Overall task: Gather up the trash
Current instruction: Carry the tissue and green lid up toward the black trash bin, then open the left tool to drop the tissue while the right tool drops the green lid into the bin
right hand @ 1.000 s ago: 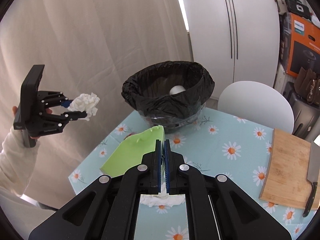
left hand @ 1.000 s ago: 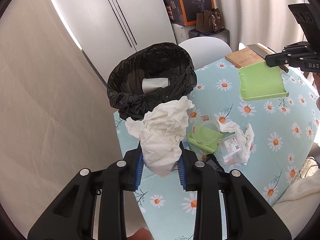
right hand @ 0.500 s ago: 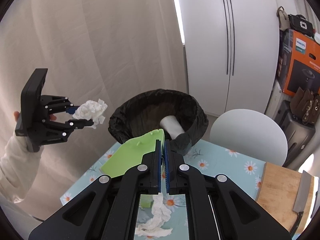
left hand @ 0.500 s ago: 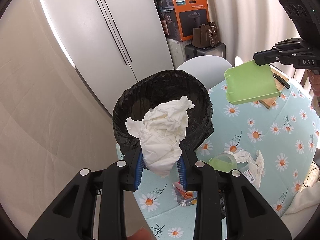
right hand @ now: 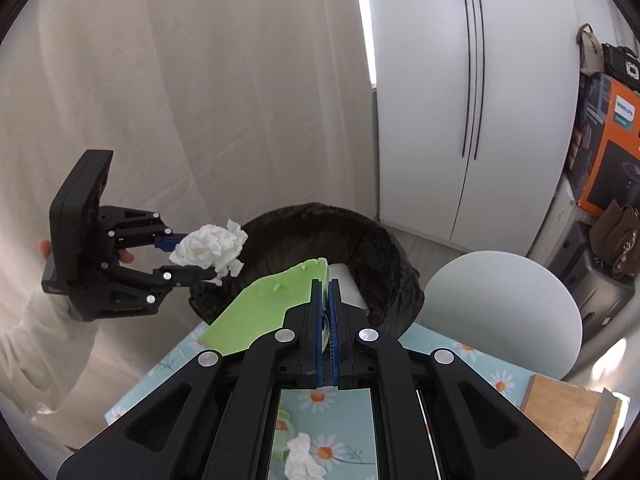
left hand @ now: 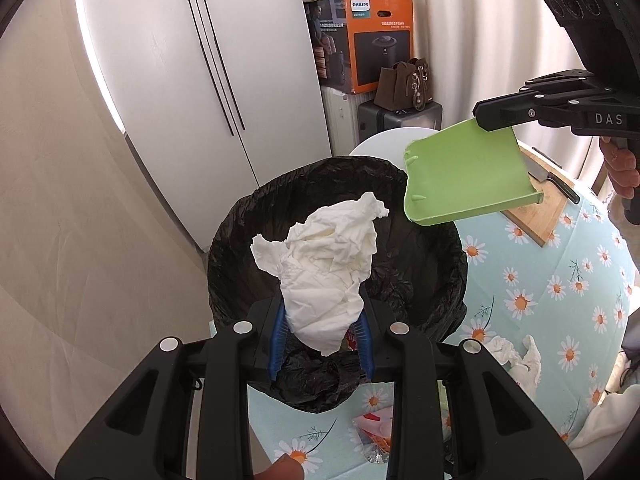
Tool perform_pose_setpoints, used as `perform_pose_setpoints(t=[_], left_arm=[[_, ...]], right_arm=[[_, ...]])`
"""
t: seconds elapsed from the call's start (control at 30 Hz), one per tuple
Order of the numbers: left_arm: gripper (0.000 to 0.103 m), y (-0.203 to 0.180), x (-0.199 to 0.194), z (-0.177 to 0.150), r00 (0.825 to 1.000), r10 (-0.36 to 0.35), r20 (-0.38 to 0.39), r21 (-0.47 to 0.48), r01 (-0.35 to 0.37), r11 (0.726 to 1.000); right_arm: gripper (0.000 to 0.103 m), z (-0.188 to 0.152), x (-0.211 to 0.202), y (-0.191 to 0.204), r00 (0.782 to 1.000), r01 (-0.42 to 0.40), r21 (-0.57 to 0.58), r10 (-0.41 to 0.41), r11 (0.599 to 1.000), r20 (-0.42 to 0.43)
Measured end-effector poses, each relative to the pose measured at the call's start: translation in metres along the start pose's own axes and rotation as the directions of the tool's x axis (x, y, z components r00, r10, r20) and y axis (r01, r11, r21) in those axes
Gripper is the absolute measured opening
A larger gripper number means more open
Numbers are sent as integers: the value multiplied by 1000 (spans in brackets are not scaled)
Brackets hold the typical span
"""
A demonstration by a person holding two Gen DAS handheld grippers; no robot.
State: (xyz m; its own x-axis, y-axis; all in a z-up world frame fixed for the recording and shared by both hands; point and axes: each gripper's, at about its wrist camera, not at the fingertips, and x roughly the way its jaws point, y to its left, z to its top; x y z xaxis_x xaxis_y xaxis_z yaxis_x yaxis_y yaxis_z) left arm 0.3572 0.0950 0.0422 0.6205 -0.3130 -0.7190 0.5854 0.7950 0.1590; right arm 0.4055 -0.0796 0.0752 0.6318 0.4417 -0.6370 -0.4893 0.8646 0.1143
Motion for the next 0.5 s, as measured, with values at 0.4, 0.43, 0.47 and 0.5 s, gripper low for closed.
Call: perform_pose_setpoints(t=[0.4,0.43,0.47,0.5], left_arm=[[30,21,62,15,995,-80,-60,28,82,996],[30,22,66,16,995,-80,-66,29,82,996],[30,23,71,17,994,-79,-74,30,81,996],[30,26,76,18,993,-78,-84,28,80,996]], right_arm=[[3,22,70,-14,998,11,5,-11,1000,-70],[3,22,75,-16,997,17,8,-16,1000,-74],[3,23,80,-18,996,29,6,-29,1000,-84],[3,23,85,-20,995,35,6,-34,999,-92]])
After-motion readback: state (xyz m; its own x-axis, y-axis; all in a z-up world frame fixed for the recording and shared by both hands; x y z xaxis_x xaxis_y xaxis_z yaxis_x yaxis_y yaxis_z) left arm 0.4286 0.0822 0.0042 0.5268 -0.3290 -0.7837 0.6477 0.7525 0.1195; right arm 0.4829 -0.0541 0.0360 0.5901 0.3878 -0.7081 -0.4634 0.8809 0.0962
